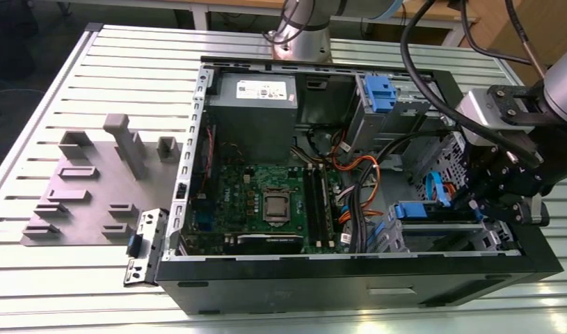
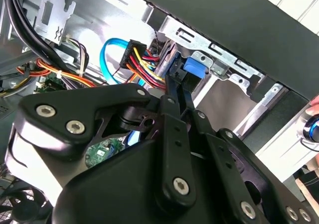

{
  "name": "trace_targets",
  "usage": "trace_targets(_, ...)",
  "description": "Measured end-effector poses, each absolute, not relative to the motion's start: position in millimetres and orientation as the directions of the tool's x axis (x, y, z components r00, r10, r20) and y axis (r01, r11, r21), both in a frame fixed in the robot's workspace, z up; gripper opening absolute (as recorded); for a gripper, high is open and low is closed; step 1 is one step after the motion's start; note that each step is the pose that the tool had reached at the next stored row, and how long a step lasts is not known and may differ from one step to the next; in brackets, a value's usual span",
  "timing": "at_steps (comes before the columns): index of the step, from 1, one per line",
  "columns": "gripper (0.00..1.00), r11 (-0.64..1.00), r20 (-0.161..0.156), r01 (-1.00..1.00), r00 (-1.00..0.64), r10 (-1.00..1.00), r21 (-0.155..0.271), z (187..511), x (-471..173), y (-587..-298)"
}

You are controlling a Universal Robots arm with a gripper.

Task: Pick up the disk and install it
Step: 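Insert the second disk wire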

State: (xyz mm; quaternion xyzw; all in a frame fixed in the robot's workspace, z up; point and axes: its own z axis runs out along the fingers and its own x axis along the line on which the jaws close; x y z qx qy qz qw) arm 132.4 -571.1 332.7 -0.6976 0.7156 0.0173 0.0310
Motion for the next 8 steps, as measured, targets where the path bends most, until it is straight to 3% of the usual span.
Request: trace_targets(8,0.17,0.027,-0.068,-0.999,-0.025,-0.997,-0.018,330.5,132.4,-571.2)
